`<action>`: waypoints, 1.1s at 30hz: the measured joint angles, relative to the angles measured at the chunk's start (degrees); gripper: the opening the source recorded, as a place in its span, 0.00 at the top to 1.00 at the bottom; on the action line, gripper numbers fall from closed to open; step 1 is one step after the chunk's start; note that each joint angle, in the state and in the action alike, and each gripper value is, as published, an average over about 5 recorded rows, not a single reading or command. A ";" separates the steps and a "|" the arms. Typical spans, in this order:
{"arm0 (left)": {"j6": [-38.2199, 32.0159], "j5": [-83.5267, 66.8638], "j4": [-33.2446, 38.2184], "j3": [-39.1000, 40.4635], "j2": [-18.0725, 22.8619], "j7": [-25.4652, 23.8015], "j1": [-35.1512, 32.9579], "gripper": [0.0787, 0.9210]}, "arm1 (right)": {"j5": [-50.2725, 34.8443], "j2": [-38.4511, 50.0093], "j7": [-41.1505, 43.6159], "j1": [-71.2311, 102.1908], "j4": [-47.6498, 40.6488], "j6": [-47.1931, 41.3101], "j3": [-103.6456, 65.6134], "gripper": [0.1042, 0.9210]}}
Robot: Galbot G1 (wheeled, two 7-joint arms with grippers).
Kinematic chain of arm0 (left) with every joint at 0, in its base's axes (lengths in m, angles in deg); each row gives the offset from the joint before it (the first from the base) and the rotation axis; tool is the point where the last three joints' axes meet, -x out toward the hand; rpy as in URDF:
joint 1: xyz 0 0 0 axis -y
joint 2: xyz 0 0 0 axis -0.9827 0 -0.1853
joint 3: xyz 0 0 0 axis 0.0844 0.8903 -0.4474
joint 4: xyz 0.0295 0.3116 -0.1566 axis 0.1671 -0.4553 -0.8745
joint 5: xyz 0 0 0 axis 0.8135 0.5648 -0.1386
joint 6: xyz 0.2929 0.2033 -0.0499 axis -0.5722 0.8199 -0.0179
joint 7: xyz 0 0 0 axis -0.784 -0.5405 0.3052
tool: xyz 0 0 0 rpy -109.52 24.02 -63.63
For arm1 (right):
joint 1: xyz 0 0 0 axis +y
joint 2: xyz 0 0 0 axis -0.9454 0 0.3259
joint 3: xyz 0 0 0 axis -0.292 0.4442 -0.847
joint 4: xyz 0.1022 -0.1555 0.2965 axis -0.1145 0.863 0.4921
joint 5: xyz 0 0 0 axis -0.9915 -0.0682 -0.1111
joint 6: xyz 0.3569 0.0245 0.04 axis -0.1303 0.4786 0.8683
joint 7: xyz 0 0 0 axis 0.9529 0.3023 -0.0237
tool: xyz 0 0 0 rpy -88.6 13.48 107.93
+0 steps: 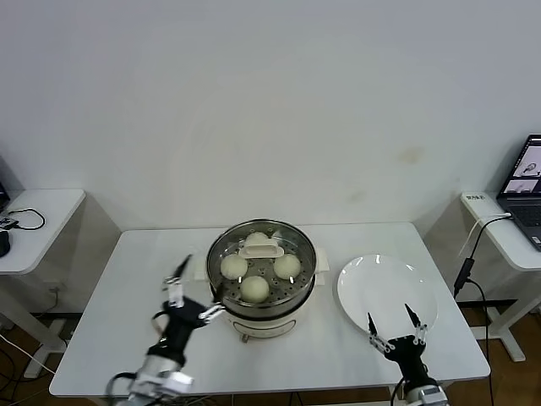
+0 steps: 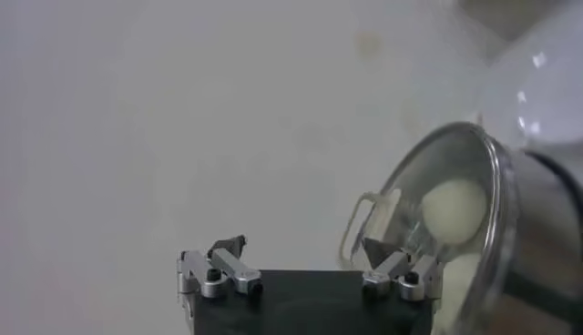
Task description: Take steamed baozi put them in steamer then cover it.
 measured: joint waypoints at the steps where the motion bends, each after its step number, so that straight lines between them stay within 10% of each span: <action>1: -0.95 -3.46 -0.01 -1.49 0.29 0.99 -1.39 0.12 | -0.23 0.36 -0.01 0.37 0.19 -0.01 0.17 0.12; 33: -14.27 -36.33 -8.64 -16.36 6.54 3.29 -17.26 0.12 | -4.15 4.11 0.16 8.00 6.21 -2.11 5.33 0.12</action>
